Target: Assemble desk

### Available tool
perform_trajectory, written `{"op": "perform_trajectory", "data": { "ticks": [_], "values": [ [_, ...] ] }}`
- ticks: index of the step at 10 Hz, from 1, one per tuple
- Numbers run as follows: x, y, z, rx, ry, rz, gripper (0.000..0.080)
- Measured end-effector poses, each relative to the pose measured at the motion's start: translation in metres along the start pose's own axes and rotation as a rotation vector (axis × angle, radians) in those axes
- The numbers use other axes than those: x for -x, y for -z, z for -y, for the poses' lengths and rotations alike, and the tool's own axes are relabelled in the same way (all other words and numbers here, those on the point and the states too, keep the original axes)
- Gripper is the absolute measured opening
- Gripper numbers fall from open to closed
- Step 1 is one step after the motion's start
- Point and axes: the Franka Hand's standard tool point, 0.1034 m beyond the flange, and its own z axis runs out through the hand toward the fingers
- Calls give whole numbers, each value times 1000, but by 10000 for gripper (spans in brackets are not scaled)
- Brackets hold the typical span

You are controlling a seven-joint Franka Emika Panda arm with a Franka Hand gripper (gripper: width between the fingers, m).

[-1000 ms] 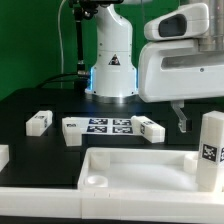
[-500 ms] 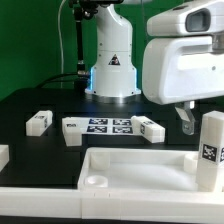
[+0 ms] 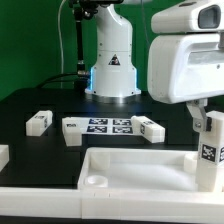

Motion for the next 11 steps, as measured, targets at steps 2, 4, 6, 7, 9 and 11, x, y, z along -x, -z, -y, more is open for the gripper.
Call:
{"op": "perform_trajectory", "data": {
  "ticks": [2, 4, 6, 7, 9, 11],
  "values": [
    [0, 0, 0, -2, -26, 0, 290],
    [0, 0, 0, -3, -39, -1, 290],
    [1, -1, -3, -38, -330, -18, 290],
    [-1, -1, -4, -38, -426, -32, 290],
    [-1, -2, -6, -42, -675, -36, 290],
    [0, -2, -6, -42, -836, -31, 290]
  ]
}}
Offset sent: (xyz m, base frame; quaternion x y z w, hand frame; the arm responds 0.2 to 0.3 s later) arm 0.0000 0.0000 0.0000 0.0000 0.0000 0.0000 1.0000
